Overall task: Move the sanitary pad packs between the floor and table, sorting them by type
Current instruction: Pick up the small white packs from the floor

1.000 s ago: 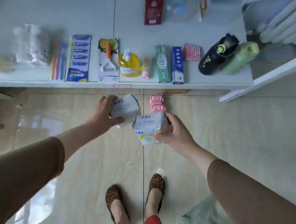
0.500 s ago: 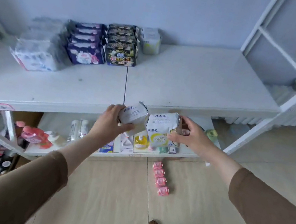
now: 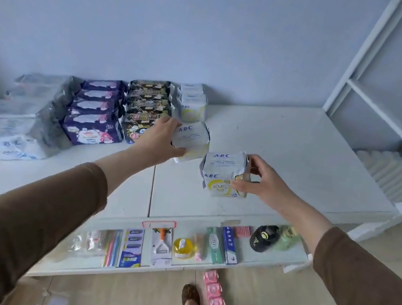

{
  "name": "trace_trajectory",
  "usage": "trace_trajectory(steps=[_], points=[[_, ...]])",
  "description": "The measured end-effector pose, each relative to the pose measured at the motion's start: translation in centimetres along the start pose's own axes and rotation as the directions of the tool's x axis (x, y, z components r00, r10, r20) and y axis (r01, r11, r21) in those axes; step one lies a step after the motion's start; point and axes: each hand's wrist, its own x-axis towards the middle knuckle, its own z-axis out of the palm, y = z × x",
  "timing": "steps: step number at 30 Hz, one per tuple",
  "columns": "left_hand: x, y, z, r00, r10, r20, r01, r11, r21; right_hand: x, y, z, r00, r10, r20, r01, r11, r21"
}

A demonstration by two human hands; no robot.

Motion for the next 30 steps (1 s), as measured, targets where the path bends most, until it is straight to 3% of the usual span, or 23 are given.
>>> trace_trajectory(steps=[10, 23, 30], points=[[12.3, -2.6, 2.9, 0.997, 0.074, 0.027, -0.079, 0.928, 0.365, 12.9, 1.0, -0.5, 0.999, -0.020, 0.041, 0.019, 1.000, 0.020], [16.9, -5.8, 4.8, 0.998, 0.038, 0.055, -0.055, 0.934, 0.352, 17.9, 2.6, 2.5, 0.995, 0.044, 0.092, -0.046, 0.999, 0.012], [17.6, -5.7, 3.0, 0.980, 0.017, 0.197, -0.093, 0.919, 0.382, 19.5, 3.0, 3.5, 0.994, 0.061, 0.088, -0.061, 0.998, 0.004]])
